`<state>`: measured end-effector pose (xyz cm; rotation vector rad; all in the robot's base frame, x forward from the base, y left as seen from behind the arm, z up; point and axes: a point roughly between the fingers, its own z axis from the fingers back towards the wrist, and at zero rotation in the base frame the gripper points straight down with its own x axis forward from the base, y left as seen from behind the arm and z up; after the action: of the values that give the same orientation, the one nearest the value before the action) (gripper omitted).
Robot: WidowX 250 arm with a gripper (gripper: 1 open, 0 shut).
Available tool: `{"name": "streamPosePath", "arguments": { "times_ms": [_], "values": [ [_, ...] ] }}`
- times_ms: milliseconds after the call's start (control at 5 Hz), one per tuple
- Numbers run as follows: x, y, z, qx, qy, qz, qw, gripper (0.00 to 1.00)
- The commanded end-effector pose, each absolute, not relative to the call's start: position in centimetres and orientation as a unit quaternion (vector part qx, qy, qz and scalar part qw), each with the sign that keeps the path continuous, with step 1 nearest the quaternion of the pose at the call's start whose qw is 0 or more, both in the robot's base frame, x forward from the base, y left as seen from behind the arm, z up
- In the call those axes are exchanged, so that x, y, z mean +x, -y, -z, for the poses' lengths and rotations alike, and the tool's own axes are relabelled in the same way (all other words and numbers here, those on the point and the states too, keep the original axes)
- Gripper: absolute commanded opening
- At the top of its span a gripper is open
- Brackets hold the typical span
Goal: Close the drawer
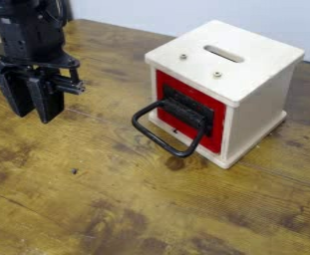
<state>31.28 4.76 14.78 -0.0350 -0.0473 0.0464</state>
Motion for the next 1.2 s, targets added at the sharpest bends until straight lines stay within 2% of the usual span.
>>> {"name": "streamPosePath", "arguments": {
  "times_ms": [0,1000],
  "values": [
    [31.60,-5.26,-16.86,-0.019,0.060,-0.035,0.997,0.00],
    [31.12,-5.79,-17.73,-0.041,0.070,-0.062,0.995,0.00]
  ]
}}
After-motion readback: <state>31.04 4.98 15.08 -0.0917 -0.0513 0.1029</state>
